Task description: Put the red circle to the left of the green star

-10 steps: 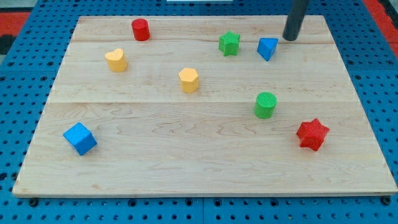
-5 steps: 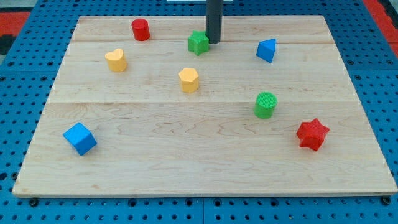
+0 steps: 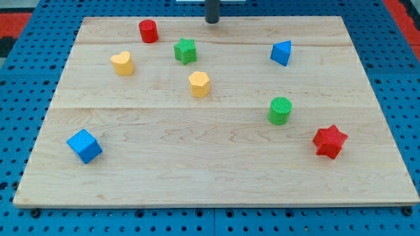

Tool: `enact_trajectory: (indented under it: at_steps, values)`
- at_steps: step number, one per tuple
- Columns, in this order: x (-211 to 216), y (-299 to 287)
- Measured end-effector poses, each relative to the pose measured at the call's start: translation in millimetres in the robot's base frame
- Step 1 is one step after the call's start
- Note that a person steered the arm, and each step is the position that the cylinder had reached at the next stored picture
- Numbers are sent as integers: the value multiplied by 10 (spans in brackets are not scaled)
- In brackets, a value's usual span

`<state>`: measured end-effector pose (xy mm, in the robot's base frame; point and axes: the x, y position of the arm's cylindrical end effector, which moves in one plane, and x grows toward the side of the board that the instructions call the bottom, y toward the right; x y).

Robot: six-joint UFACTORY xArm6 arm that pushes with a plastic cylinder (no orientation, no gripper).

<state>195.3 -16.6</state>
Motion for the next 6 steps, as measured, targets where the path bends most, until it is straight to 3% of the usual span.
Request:
enact_trajectory:
  at_steps: [2,4,5,6]
  values:
    - [18,-1078]
    - [577,-1172]
    - [364,-745]
    - [581,-61]
